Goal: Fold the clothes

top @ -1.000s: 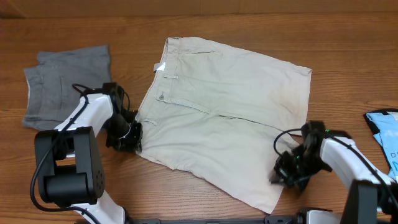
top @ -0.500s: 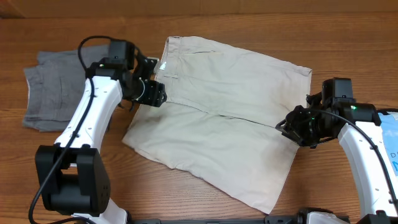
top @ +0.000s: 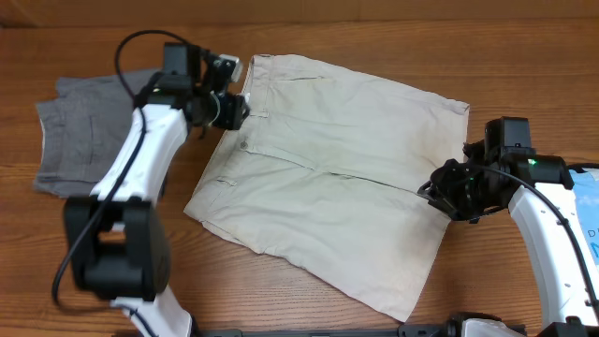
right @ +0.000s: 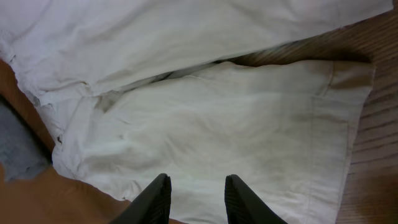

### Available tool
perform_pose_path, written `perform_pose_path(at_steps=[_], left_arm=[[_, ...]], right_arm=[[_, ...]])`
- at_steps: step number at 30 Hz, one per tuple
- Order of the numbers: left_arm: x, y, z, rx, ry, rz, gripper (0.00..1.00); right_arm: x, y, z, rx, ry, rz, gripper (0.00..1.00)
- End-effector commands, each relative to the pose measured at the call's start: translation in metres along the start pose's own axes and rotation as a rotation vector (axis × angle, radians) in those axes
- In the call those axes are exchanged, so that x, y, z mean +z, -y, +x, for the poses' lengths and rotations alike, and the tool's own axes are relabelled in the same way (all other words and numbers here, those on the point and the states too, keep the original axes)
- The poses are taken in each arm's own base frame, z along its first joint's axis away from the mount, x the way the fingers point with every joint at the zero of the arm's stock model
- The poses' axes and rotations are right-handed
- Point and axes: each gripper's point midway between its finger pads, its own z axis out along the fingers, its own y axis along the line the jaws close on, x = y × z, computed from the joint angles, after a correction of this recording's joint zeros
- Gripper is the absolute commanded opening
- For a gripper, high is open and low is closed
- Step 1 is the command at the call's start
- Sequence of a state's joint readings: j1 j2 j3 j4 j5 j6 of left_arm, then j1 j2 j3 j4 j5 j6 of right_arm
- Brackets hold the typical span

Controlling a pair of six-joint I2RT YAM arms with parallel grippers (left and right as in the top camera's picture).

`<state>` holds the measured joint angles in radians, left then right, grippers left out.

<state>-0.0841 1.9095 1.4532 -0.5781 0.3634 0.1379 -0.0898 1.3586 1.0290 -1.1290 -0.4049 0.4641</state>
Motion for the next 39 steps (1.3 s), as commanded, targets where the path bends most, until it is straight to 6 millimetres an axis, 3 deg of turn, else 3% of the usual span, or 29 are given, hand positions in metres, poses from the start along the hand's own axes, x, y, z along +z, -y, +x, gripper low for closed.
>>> perform_pose_path(at_steps=[1,3,6,13,23,25,28,30,35,39], left_arm=[[0.048,0.009,0.007,-0.042,-0.054,0.086,0.49],[0.064,0.004,-0.006,-0.044,-0.025,0.093,0.59],[0.077,-0.007,-0.025,-0.026,0.014,0.065,0.59],[0.086,-0.033,-0.057,0.012,0.116,-0.052,0.64],[0.135,-0.045,-0.039,0.012,0.118,-0.03,0.61],[0.14,-0.042,-0.038,0.016,0.123,0.0,0.56],[0.141,-0.042,-0.039,0.018,0.127,0.002,0.29],[0.139,-0.043,-0.041,0.018,0.136,0.0,0.16],[0.127,-0.054,-0.048,0.003,0.153,-0.008,0.04],[0.104,-0.056,-0.061,-0.005,0.19,0.033,0.04]], right_arm=[[-0.005,-0.002,-0.001,-0.005,0.015,-0.001,0.33],[-0.005,-0.001,0.0,-0.003,0.01,0.003,0.33],[-0.005,0.0,0.002,0.001,0.002,0.007,0.33],[-0.005,0.002,0.004,0.006,-0.007,0.013,0.33],[-0.004,0.002,0.005,0.007,-0.009,0.014,0.33],[-0.004,0.003,0.005,0.009,-0.011,0.016,0.32],[-0.002,0.005,0.007,0.012,-0.018,0.02,0.33],[-0.001,0.006,0.008,0.014,-0.022,0.022,0.33],[0.005,0.011,0.011,0.02,-0.031,0.032,0.33],[0.011,0.012,0.007,0.019,-0.016,0.023,0.34]])
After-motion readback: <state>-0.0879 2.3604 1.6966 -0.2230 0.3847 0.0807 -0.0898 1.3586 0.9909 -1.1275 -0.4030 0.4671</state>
